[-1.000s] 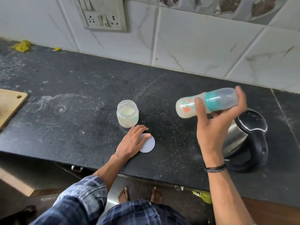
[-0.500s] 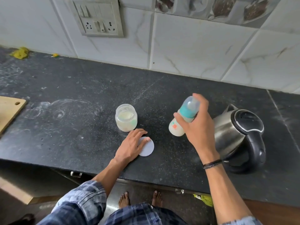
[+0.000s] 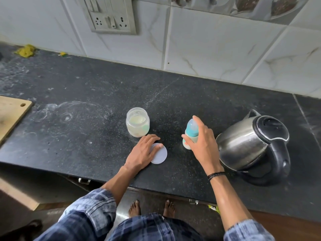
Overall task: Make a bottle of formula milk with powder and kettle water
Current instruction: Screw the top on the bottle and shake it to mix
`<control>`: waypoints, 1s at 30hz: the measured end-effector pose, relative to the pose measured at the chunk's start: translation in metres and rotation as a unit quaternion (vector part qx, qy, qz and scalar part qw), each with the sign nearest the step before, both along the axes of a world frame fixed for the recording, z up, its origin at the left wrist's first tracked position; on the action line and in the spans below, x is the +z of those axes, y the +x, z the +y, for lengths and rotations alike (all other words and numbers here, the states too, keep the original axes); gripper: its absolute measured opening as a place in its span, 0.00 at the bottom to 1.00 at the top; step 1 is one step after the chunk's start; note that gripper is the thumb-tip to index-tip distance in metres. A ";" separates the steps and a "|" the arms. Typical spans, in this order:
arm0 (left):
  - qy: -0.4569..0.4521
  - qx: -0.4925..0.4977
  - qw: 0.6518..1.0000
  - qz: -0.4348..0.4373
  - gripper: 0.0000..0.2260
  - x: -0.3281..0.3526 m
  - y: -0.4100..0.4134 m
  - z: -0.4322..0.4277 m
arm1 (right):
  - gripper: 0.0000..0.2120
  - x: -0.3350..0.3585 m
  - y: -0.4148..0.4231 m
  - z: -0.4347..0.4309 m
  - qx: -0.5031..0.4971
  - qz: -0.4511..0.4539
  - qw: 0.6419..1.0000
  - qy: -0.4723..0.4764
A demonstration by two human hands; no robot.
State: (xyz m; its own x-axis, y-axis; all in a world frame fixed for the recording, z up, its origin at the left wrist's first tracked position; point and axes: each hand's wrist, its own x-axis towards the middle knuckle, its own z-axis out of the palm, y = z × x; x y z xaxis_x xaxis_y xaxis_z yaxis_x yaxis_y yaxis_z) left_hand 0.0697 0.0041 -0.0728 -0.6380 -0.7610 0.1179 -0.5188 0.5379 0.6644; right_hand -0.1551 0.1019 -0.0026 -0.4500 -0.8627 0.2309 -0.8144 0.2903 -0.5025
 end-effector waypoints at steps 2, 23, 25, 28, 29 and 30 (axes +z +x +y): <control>0.000 -0.001 1.000 0.000 0.24 -0.001 0.000 0.000 | 0.40 -0.006 0.003 0.003 -0.007 0.003 1.000 -0.020; -0.007 0.002 1.000 -0.007 0.20 -0.003 0.000 0.000 | 0.48 0.070 -0.003 0.002 0.005 -0.123 0.934 -0.334; -0.008 0.001 1.000 -0.008 0.20 -0.004 0.000 0.000 | 0.49 0.076 0.004 0.001 0.017 -0.144 0.891 -0.430; -0.007 0.003 1.000 -0.009 0.20 -0.005 0.001 0.000 | 0.46 0.079 0.016 -0.001 0.013 -0.157 0.952 -0.263; -0.006 0.002 1.000 -0.008 0.20 -0.005 0.001 0.000 | 0.45 0.074 0.016 0.002 0.018 -0.144 0.967 -0.208; -0.003 0.000 1.000 -0.008 0.20 -0.005 0.000 0.000 | 0.44 0.074 0.017 0.004 0.023 -0.148 0.966 -0.211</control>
State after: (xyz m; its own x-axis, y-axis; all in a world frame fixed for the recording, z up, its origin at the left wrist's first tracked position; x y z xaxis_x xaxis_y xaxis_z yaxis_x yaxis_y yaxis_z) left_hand 0.0700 0.0040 -0.0775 -0.6397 -0.7602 0.1130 -0.5291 0.5423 0.6526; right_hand -0.1377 0.1063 0.0711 -0.5129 -0.7408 0.4338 -0.6243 -0.0250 -0.7808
